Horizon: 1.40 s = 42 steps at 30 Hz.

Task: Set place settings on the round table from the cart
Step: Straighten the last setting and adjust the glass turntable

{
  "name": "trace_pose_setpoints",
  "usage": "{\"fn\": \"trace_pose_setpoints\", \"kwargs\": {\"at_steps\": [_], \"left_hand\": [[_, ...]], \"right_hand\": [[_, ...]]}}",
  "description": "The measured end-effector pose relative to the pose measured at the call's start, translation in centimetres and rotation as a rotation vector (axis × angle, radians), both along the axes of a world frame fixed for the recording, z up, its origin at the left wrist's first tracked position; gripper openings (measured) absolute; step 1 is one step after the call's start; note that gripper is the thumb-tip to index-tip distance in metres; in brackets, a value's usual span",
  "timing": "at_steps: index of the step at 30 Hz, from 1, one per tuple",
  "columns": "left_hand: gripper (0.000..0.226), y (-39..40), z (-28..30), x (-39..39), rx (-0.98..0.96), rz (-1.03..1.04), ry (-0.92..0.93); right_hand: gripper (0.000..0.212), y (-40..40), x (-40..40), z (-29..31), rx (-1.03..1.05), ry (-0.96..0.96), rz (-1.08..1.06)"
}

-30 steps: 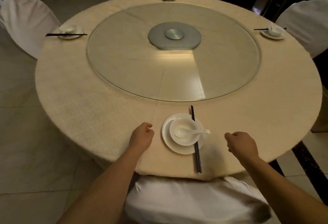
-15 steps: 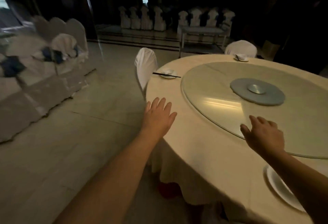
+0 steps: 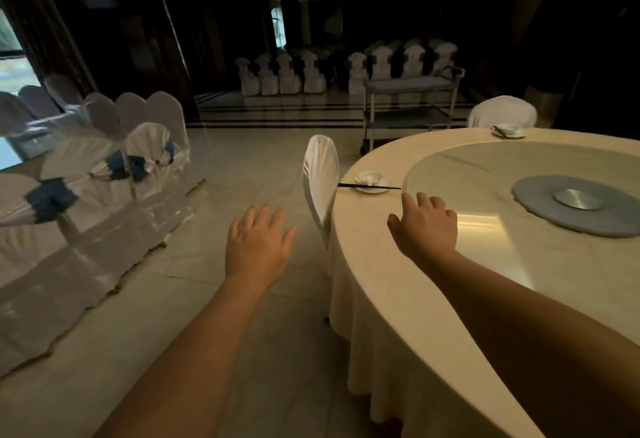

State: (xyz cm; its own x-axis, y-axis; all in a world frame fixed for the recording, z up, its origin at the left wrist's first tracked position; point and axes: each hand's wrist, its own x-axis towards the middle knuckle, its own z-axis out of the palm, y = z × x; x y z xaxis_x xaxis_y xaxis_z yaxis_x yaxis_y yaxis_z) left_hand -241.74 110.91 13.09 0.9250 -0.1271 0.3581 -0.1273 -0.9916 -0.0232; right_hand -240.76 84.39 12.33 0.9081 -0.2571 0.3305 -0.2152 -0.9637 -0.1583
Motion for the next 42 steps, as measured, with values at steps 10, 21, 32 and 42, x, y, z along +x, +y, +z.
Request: {"fn": "trace_pose_setpoints", "kwargs": {"at_steps": [10, 21, 32, 42], "left_hand": [[0.052, 3.1, 3.6, 23.3, -0.026, -0.127, -0.040], [0.049, 5.0, 1.0, 47.7, -0.075, -0.368, -0.017], [0.049, -0.7, 0.5, 67.5, -0.077, -0.762, 0.070], [0.055, -14.4, -4.0, 83.1, 0.064, -1.043, 0.181]], "right_hand": [[0.057, 5.6, 20.1, -0.3, 0.064, 0.034, -0.029], [0.056, 6.4, 37.2, 0.3, -0.011, 0.035, -0.280], [0.046, 6.3, 50.9, 1.3, 0.025, 0.025, -0.616], [0.047, -4.6, 63.4, -4.6, 0.104, 0.000, -0.877]]}}
